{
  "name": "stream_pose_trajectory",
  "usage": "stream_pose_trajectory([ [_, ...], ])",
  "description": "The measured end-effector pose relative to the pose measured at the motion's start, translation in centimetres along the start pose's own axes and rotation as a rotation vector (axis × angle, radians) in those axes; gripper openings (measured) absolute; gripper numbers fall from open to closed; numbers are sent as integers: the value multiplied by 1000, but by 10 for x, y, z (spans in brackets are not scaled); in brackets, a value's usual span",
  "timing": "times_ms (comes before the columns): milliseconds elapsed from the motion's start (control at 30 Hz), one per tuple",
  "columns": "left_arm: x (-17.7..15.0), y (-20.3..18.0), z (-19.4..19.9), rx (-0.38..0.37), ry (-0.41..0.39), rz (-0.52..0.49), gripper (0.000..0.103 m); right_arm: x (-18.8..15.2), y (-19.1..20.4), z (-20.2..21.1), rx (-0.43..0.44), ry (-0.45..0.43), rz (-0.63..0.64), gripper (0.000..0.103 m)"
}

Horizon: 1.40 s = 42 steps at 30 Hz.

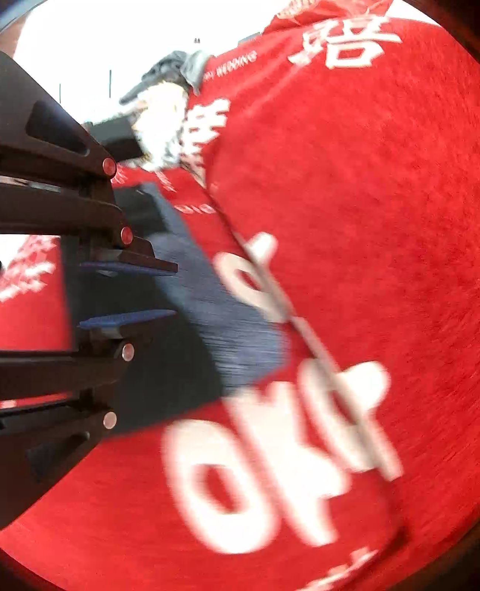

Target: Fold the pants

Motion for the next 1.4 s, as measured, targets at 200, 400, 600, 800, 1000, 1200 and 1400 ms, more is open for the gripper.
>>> stream_pose_trajectory([
  [200, 3, -4, 0, 25, -17, -7, 10, 26, -41, -53, -214, 77, 72, 1],
  [400, 1, -1, 5, 78, -17, 3, 21, 1, -1, -67, -270, 149, 223, 7],
  [600, -6, 25, 22, 194, -56, 47, 58, -40, 36, -117, -109, 253, 213, 8],
  [800, -20, 64, 22, 269, -24, 114, 58, -78, 36, -144, -86, 276, 120, 9],
  [1000, -31, 81, 27, 334, -13, 120, 58, -111, 51, -119, -86, 345, 174, 9],
  [1200, -41, 90, 30, 371, -2, 134, 64, -117, 53, -85, -205, 297, 220, 36],
  [1400, -53, 103, 35, 369, 9, 160, 94, -133, 55, -78, -246, 332, 208, 53],
])
Point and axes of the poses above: each gripper's, at about its wrist camera, not at the fingertips, and z roughly against the way its jaws point, y to its left, x to its top, the point moved 7 cm from there along -z, roughly the way its jaws point, and after that the axes turned 13 degrees about x, right-handed, at the moved point
